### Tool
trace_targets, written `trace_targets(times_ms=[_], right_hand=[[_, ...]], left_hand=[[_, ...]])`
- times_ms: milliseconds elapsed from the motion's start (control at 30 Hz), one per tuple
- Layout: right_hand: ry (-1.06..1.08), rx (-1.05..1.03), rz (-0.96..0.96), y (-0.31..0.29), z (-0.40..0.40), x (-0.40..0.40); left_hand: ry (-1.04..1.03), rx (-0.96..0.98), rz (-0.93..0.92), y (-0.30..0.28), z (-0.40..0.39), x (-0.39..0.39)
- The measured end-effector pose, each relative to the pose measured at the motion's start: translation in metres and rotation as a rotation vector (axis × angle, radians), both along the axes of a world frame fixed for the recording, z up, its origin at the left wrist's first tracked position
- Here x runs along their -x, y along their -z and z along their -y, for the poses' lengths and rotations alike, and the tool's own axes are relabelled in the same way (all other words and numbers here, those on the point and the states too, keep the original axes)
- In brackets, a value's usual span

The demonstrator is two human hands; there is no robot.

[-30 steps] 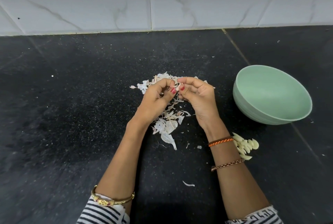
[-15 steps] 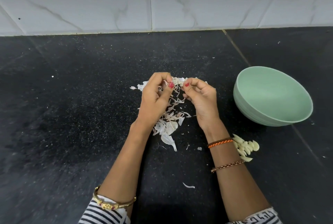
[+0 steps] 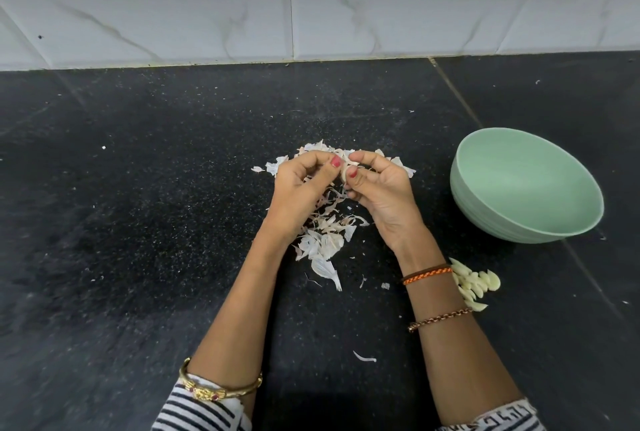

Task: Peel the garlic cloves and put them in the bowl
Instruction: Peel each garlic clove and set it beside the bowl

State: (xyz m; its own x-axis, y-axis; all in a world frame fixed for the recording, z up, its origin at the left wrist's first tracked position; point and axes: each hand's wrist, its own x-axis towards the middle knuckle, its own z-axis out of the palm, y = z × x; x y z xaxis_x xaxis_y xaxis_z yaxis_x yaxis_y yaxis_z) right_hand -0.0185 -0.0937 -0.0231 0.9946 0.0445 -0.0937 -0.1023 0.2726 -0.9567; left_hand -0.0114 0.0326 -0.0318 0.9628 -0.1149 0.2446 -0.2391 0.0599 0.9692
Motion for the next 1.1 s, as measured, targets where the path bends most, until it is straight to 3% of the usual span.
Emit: trace_targets(times_ms=[300, 467, 567, 767, 1100], right_hand=[[-0.012, 0.105, 0.035, 0.004, 0.0, -0.001], [0.113, 0.082, 0.068, 0.007, 0.0, -0.001], [0.17, 0.034, 0.069, 0.007, 0.0, -0.002], [0.184, 0.123, 0.137, 0.01, -0.003, -0.001], [0.209, 0.334, 0.242, 0.009, -0.008, -0.002]], left_hand=[[-0.224, 0.125, -0.085, -0.001, 0.001, -0.003], [-0.316, -0.109, 0.101, 0.01, -0.009, -0.006], [-0.278, -0.133, 0.107, 0.01, -0.005, -0.005], [-0.137, -0.064, 0.094, 0.007, 0.0, -0.004], [-0.215, 0.003, 0.027, 0.003, -0.001, -0.004]])
